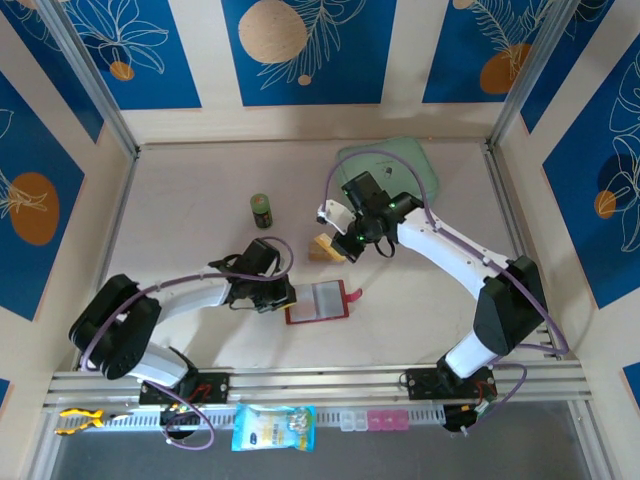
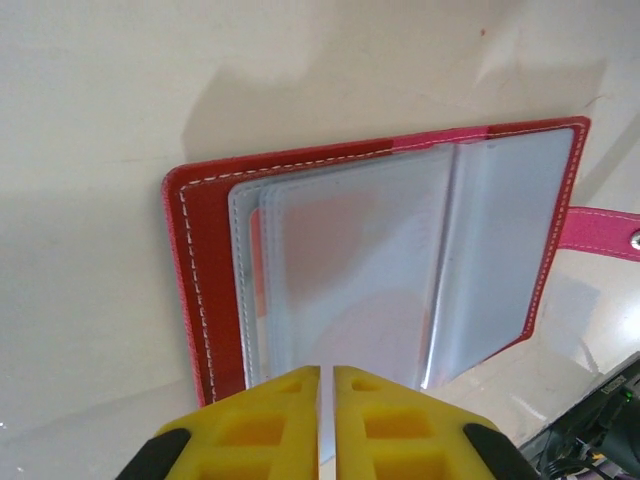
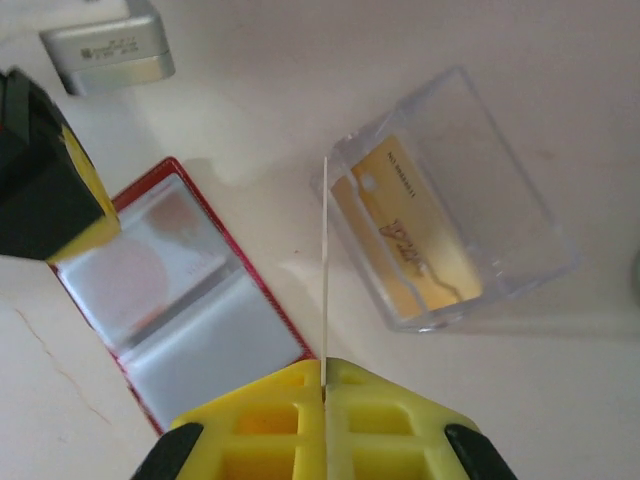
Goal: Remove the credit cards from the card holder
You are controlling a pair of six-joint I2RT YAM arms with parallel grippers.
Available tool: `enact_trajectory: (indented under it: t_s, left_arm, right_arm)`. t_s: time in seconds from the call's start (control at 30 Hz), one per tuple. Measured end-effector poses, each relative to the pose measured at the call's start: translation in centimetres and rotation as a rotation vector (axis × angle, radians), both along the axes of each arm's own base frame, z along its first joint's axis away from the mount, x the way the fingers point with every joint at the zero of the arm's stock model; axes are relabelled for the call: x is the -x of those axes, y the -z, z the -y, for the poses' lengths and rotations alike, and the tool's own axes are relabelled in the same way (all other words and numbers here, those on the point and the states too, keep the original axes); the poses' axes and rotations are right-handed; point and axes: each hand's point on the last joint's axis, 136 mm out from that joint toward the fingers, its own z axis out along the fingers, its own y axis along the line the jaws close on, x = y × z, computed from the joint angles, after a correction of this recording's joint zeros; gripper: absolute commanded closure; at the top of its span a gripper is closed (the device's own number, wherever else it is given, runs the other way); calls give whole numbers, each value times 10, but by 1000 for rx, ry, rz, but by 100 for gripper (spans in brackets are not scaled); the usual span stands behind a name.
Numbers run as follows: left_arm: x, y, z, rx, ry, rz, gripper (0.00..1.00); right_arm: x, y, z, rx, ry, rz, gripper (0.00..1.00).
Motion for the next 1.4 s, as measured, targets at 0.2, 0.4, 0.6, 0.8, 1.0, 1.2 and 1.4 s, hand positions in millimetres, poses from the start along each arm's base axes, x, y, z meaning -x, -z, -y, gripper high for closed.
enact_trajectory:
  t_s: [0.2,0.4,0.6,0.8,1.0,1.2,1.4]
  left_arm:
    - [-5,-16,0,29,-10,47,83]
    - [-5,-25,-10,49,-37,78,82]
    - [-1,-22,-27,33,-76,77,81]
    - [0,-20,-42,23,-116,78,80]
    - [-2,-18,-48,19,-136,73,78]
    - [-4,-18,-50,19,-146,73,78]
    - [-4,-19,-51,20,-148,75,72]
  right_arm:
    - [-27,-12,-7,37,-189,108,100]
    - [-43,5,-15,84,-311,86,100]
    - [-48,20,-21,107,-377,37,100]
    - [-48,34,-21,127,-403,-10,100]
    - [-51,51,-19,154,-414,-64,98]
    - [-53,67,-13,193,-413,-97,91]
    - [-56,72,-9,228,-406,-107,79]
